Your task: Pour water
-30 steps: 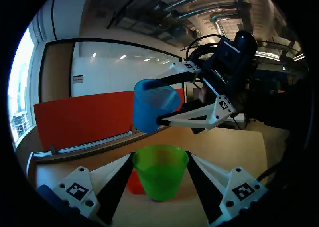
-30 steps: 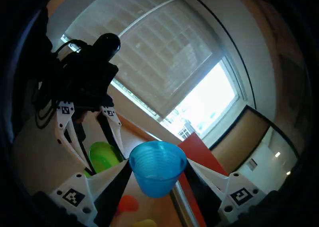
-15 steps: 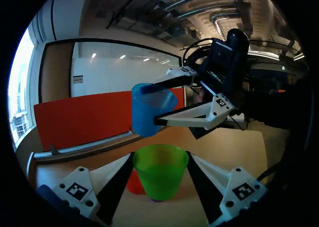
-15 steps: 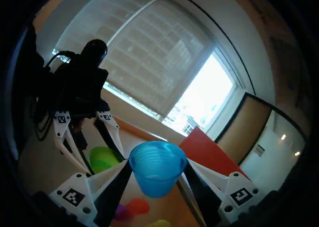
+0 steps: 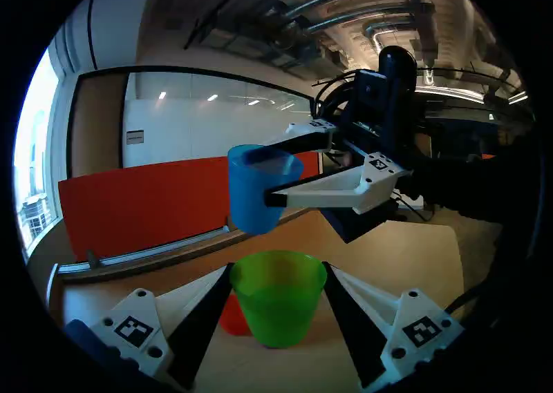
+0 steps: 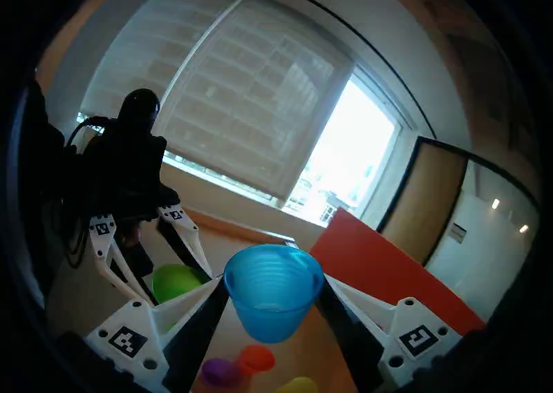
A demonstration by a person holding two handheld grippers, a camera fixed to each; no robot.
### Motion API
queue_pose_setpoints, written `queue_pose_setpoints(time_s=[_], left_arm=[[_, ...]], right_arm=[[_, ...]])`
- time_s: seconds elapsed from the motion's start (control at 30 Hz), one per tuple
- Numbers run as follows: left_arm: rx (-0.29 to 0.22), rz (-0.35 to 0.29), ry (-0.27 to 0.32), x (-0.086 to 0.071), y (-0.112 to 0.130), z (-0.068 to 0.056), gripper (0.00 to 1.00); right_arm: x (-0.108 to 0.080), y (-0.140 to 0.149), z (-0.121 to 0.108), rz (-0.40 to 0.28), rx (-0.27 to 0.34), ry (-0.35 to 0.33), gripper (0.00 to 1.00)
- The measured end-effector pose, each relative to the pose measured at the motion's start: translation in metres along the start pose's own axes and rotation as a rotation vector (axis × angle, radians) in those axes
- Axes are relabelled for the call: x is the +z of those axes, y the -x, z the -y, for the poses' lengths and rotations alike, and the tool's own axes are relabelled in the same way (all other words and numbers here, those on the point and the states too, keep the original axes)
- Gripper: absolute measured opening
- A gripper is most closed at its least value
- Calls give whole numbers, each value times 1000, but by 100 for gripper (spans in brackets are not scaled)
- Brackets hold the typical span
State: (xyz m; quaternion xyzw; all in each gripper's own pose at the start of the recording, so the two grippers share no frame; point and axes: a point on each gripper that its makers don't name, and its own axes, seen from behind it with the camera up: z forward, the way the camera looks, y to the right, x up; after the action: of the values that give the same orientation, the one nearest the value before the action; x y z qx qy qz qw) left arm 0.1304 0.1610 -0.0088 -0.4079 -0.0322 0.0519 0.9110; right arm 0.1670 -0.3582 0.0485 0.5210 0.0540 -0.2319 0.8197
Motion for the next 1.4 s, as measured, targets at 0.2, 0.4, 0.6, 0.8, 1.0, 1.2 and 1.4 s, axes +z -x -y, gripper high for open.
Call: queue_pose_setpoints(time_s=[0.2, 0.4, 0.6, 0.8, 1.0, 1.2, 1.4], left_arm=[[4, 2, 3, -1, -1, -1, 90], [5, 0, 3, -3, -3, -1, 90], [8, -1, 0, -4, -4, 0, 90], [12, -1, -1, -5, -5, 0, 90], [18, -1, -2, -7, -7, -1, 90], [20, -1, -7, -9, -9, 0, 90], [22, 0, -9, -10, -11, 0, 90]], right_arm=[[2, -1, -4, -1, 61, 9, 91], [3, -4, -7, -5, 128, 11, 91], [2, -5, -7, -3, 132, 8, 91], [3, -3, -5, 4, 153, 10, 91], [2, -2, -8, 1, 199, 22, 91], [-2, -2, -11, 3, 227, 38, 91], [-6, 4, -11, 14, 252, 45, 91]])
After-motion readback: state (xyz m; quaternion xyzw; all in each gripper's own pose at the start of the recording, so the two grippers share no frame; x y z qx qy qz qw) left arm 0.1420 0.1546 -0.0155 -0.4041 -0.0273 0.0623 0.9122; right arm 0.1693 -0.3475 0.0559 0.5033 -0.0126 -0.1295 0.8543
